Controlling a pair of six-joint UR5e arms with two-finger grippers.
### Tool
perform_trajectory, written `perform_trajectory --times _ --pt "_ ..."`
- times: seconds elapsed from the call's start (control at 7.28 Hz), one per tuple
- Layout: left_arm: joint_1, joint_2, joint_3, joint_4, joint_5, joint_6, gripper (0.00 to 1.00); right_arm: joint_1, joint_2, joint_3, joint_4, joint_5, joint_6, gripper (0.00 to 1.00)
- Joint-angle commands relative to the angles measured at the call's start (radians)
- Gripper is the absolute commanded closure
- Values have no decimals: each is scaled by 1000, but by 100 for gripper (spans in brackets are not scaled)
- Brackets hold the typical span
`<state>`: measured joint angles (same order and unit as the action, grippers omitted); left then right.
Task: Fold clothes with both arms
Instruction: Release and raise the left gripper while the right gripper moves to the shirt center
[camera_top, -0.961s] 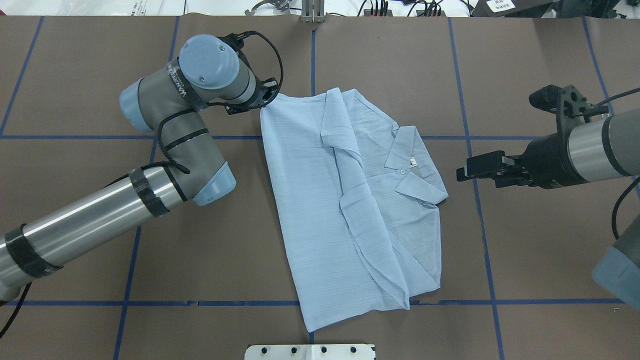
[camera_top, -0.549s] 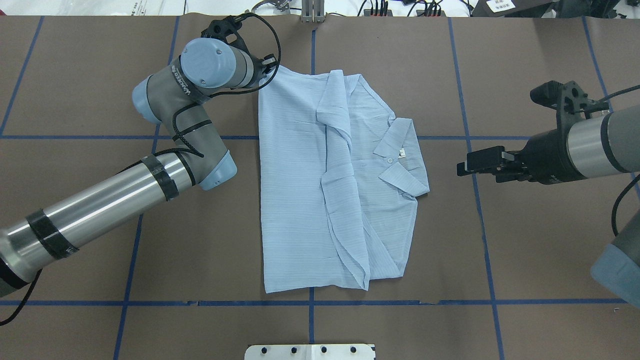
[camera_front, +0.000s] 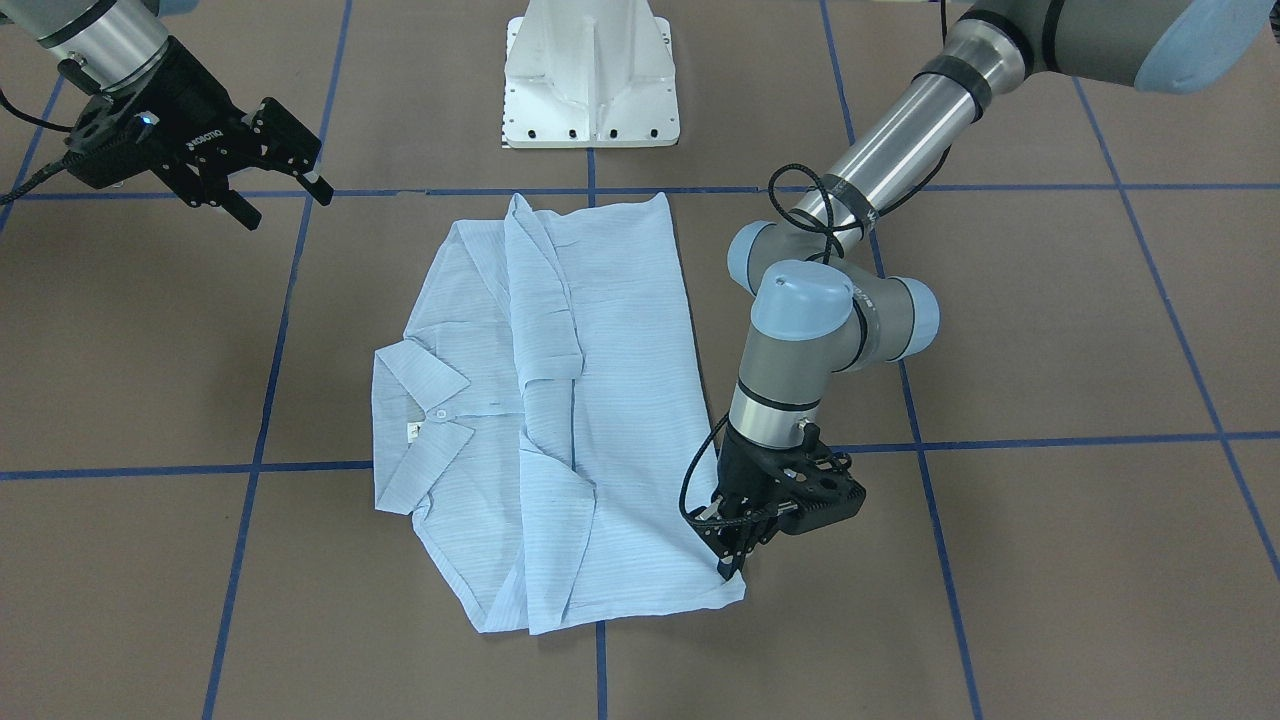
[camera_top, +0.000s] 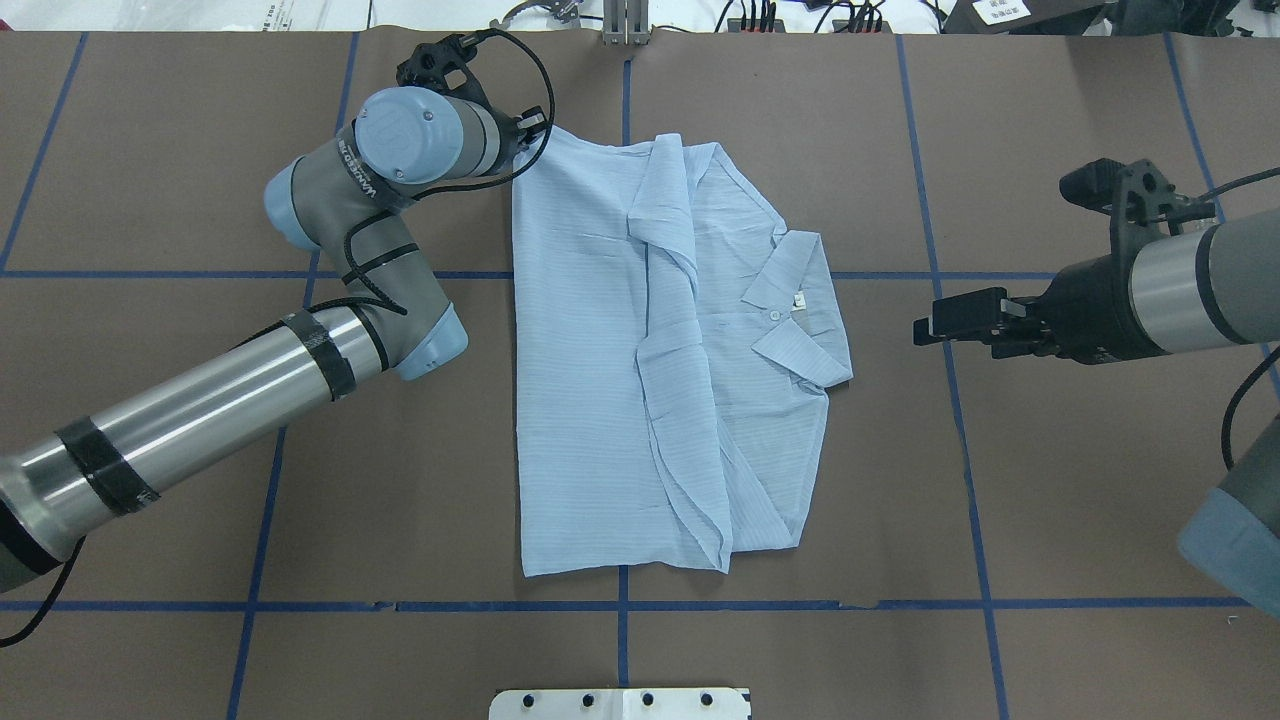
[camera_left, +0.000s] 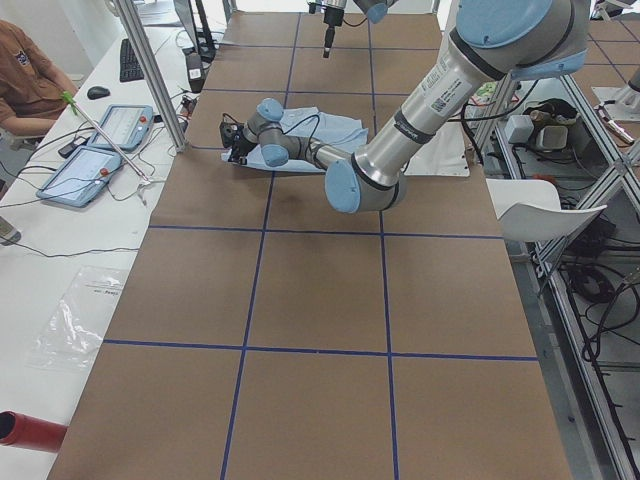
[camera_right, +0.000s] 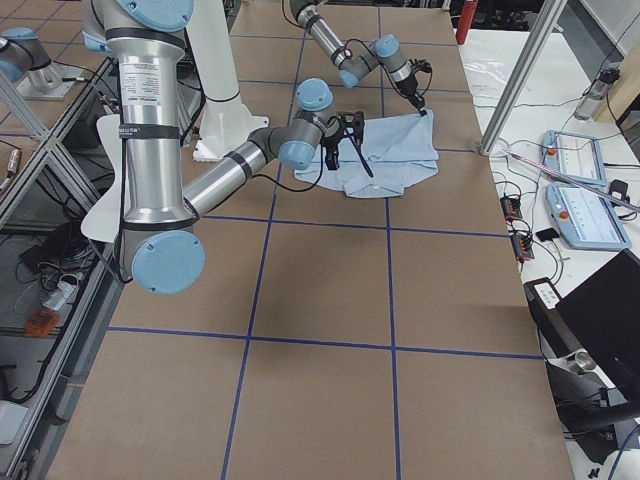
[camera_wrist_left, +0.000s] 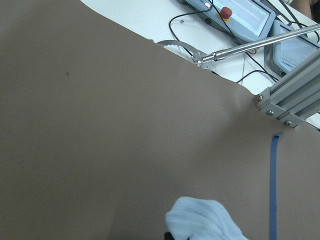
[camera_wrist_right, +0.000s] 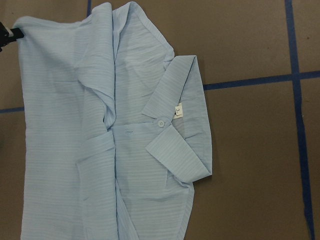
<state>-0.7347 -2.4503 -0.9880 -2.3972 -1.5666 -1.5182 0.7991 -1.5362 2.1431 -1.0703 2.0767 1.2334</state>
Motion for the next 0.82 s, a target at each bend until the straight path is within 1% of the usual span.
perform_trajectory --times 0.0,0.14,0.27,0.41,0.55,0.69 --pt "-5 -6 -1 -16 -6 13 0 -36 46 -34 -8 -46 0 0" --pt "-52 -4 -23 -14 -88 18 0 -84 56 -38 -11 -91 0 0" --pt "-113 48 -91 -8 -315 51 0 -156 86 -38 -16 -159 0 0" --pt "-124 145 -215 -2 -351 79 0 -211 134 -38 -98 -217 0 0" --pt "-124 253 -341 1 -362 90 0 -292 218 -40 -229 -313 0 0" --pt "-126 330 -448 10 -384 102 0 -401 323 -60 -391 -439 -3 0"
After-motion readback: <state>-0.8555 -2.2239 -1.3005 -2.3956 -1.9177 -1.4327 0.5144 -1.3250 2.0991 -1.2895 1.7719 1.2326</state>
